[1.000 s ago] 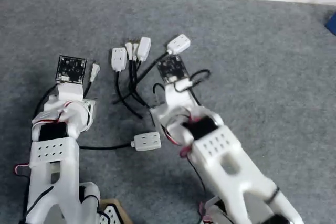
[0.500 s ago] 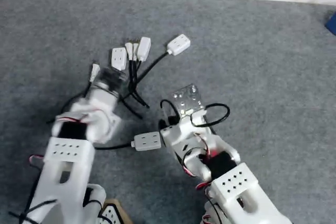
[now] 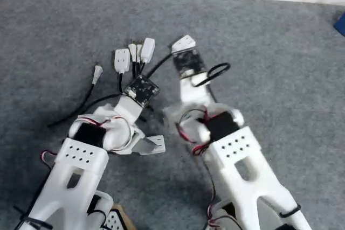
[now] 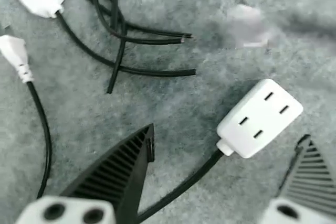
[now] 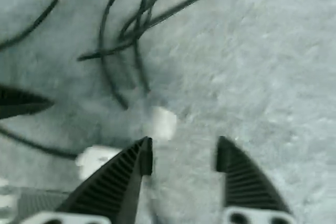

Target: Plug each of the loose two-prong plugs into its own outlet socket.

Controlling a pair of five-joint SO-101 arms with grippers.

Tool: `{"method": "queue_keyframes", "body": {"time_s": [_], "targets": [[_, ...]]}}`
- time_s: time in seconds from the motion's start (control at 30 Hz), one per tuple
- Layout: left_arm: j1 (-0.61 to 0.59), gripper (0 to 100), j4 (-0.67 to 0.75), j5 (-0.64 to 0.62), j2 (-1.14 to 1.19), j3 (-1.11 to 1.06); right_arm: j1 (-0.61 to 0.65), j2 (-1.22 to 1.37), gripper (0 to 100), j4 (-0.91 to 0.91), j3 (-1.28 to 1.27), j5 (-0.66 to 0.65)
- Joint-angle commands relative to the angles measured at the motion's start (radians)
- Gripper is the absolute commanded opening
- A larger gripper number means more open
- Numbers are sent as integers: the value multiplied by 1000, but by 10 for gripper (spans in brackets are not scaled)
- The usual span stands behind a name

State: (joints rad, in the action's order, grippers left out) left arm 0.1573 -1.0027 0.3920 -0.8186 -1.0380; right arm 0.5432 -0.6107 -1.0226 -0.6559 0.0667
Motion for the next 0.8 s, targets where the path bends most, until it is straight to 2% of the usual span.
{"method": "queue_keyframes", "body": {"time_s": [0.0, 0.07, 0.2, 0.33, 0.4, 0.57, 0.67, 0.77], "targets": [[-48, 393, -3, -15, -15, 38, -107, 25, 250, 25, 2, -43], [-62, 393, -3, -37, -15, 38, -124, 45, 250, 68, -56, -54], [-81, 393, 29, -161, -13, 38, -116, 70, 250, 159, -142, -48], [-191, 393, 92, -227, -7, 38, -13, 74, 250, 162, -142, -15], [-203, 393, 103, -229, -7, 33, 50, 74, 250, 163, -142, 21], [-131, 393, 190, -180, -5, -59, 160, 74, 250, 151, -156, 32], [-101, 393, 282, -144, -5, -124, 79, 73, 250, 122, -203, 17], [-85, 393, 308, -144, -4, -134, -36, 62, 250, 125, -237, -23]]}}
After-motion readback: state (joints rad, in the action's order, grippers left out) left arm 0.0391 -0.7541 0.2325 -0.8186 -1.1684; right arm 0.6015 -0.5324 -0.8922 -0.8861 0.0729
